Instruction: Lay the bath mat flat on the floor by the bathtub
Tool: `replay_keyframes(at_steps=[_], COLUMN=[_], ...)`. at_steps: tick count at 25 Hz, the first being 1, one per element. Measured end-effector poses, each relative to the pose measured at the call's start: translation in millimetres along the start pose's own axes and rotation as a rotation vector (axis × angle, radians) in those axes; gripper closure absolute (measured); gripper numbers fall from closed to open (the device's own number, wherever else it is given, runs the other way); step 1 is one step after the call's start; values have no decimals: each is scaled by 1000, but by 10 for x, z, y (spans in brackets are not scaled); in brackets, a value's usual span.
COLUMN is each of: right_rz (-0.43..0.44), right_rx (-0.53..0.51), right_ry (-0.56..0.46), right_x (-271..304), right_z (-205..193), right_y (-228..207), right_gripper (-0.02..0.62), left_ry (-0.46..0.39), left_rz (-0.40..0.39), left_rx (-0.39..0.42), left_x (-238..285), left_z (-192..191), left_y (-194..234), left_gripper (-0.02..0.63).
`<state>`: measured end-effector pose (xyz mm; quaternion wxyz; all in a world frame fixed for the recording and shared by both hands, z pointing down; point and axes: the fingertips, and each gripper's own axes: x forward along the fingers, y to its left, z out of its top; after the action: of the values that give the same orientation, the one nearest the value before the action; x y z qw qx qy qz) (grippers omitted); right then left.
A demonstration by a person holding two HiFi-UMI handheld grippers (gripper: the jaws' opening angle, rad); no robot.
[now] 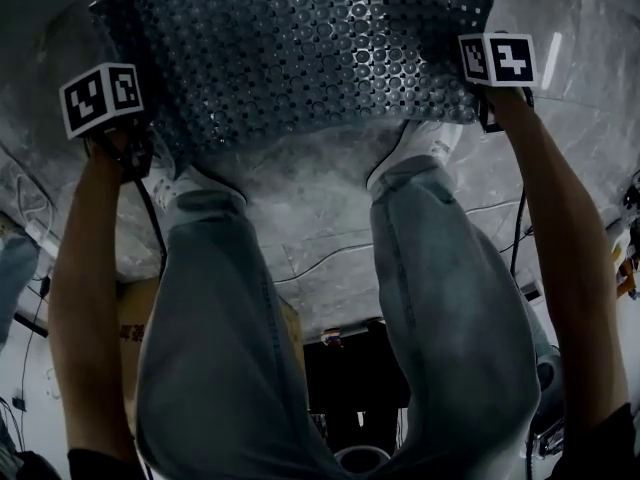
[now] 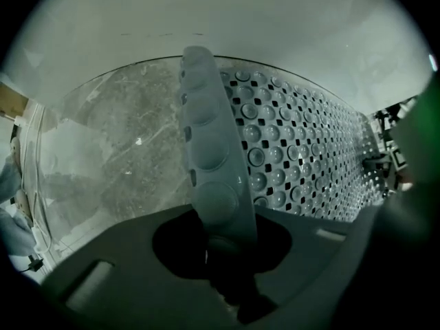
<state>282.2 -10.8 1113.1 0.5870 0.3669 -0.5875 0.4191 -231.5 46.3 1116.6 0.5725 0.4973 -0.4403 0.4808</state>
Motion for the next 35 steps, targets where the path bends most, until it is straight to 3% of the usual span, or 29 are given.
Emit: replay_keyframes(at_steps=[4,6,8,10,12,18,25,35], right_rz=[18,-29,-93,-139,-166,-160,-127,-74], right_rx=[39,31,43,71,92,113,155,200], right_ry=[8,37,54,50,41,39,48,54], right_x=[-5,-72,-194,-337,-495,-983,-1514,-2207], right_z=[-12,21,41,45,64,101,26,-70], right_y=[-3,-28,-75,-111,-155,-155,15,372], right_gripper=[543,518,450,432,431,433,437,470], left_ry=[-4,6,34,79,115,129,129,118], left_rz=[-13,14,55,94,125,126,28,21], left_rx=[-11,-20,-22,-11,10,-11,-116,-8], left_x=[0,-27,-84,-182,-314,-769,-1343,-2204], left_z=[-24,-10,-32,-122,-189,-287,-435,-677], left_y=[11,32,26,8,-18,-137,-481,-675], left_gripper=[540,537,481,408,379,379,411,500])
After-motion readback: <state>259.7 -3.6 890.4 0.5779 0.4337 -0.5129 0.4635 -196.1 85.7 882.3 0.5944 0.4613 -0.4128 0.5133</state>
